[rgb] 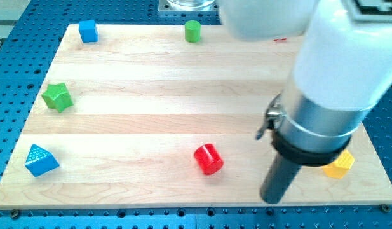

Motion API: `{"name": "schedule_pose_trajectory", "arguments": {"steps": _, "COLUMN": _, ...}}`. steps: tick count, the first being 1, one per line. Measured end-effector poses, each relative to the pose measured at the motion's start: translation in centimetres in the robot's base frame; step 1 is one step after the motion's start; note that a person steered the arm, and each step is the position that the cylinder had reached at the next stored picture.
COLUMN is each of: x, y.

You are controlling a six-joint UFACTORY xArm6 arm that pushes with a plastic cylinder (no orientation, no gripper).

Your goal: Move the red circle diagonally top right to the triangle

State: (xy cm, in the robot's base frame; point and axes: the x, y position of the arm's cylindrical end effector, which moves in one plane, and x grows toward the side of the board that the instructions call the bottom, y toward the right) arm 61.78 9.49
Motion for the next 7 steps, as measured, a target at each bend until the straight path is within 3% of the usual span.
{"name": "schedule_pose_trajectory", "arguments": {"steps": 2, "x": 0.1, "y": -10.9}}
{"name": "schedule_pose_trajectory", "arguments": {"steps": 3, "x": -0.4, "y": -19.4}}
{"name": "schedule_pose_trajectory", "arguments": {"steps": 7, "x": -6.4, "y": -30.6}}
